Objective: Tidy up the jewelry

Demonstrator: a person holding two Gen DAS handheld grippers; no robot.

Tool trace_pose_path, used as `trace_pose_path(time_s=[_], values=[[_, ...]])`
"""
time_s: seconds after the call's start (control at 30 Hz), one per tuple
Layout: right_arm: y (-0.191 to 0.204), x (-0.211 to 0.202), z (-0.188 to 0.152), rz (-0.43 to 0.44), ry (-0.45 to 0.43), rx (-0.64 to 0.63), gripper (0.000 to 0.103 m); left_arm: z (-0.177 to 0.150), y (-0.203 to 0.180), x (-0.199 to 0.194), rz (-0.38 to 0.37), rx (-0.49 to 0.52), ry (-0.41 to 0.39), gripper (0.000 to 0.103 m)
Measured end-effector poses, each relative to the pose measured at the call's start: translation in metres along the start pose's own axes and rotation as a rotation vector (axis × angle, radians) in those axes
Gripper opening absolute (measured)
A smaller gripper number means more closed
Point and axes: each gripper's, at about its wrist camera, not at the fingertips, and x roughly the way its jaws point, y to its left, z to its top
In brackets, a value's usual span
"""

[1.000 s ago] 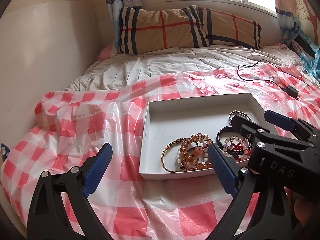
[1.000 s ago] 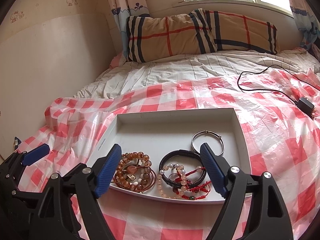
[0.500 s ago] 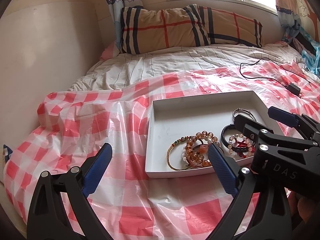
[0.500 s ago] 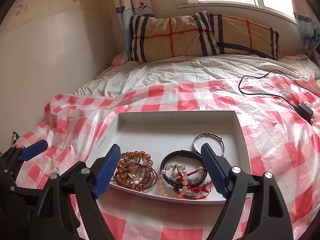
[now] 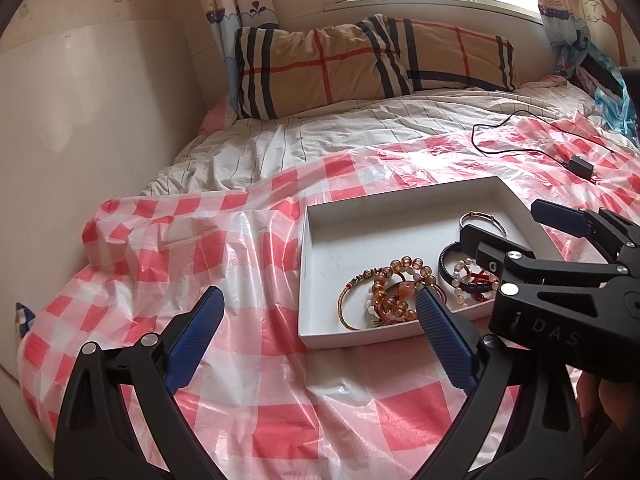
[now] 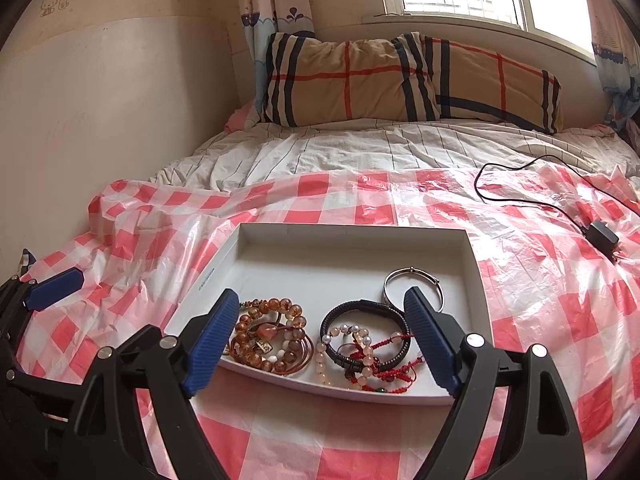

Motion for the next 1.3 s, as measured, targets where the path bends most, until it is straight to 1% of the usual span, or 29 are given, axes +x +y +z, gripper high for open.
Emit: trace_pose_path(time_s=[0.1, 0.23, 0.27, 0.33, 0.47, 0.7, 0.8, 0.9, 1.07, 1.3], values=[[0.002, -0.014, -0.006, 0.002, 0.003, 0.000, 0.082, -0.007, 0.002, -0.011, -0.007, 0.003, -0.001, 0.093], [0.002, -0.038, -0.013, 0.019, -0.001, 0.047, 0.083, -0.013, 0.008, -0.031, -0.028, -0.035, -0.003, 0.094], [0.002, -0.044, -0.017, 0.023, -0.001, 0.060, 0.084, -0.015, 0.008, -0.037, -0.027, -0.029, -0.005, 0.094], [0.000, -0.061, -0.030, 0.030, 0.003, 0.095, 0.084, -0.025, 0.008, -0.051, -0.023, -0.025, -0.007, 0.095], [-0.009, -0.097, -0.054, 0.015, 0.006, 0.143, 0.084, -0.044, 0.008, -0.076, -0.052, -0.049, 0.008, 0.095], [-0.020, -0.149, -0.090, -0.029, -0.008, 0.181, 0.084, -0.066, 0.015, -0.130, -0.061, -0.091, -0.018, 0.095], [-0.018, -0.171, -0.100, -0.020, -0.033, 0.187, 0.084, -0.076, 0.021, -0.150, -0.057, -0.109, -0.022, 0.095], [-0.011, -0.193, -0.106, -0.018, -0.067, 0.164, 0.085, -0.082, 0.023, -0.168, -0.052, -0.118, -0.031, 0.095], [0.002, -0.225, -0.120, -0.011, -0.081, 0.131, 0.086, -0.095, 0.026, -0.197, -0.055, -0.120, -0.046, 0.095], [0.010, -0.259, -0.148, -0.056, -0.094, 0.073, 0.088, -0.115, 0.024, -0.220, -0.068, -0.102, -0.052, 0.095]])
